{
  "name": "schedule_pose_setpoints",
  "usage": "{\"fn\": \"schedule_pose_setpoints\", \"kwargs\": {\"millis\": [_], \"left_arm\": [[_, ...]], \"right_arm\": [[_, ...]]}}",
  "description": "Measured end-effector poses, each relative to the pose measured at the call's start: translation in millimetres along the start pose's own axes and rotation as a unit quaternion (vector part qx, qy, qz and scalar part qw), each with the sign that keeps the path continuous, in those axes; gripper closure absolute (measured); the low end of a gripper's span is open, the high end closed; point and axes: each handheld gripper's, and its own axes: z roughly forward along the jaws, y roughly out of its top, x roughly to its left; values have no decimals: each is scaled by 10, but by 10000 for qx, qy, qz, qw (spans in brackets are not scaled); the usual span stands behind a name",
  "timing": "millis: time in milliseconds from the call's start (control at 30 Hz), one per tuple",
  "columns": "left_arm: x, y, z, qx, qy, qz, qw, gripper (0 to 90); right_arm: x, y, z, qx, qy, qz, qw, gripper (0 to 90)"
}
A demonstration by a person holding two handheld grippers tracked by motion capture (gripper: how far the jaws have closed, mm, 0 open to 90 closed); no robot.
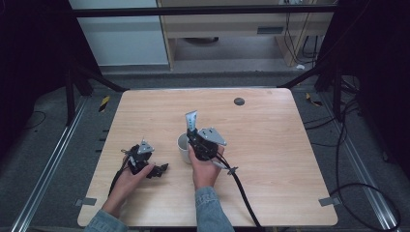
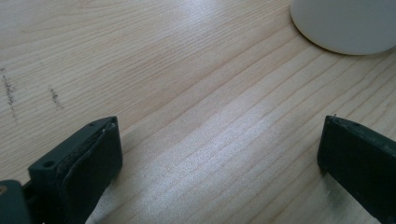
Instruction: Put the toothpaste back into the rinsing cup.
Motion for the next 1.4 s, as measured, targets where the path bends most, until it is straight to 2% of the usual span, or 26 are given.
{"fn": "schedule_pose_setpoints", "kwargs": {"millis": [1000,1400], "left_arm": [[-1,0,0,-2,-1,-3,10000,0],[0,0,0,1,-1,1,10000,0]], "right_arm": [[-35,9,-11,16,-39,130,9999,610],[-31,5,-15,53,0,113,9999,609]]}}
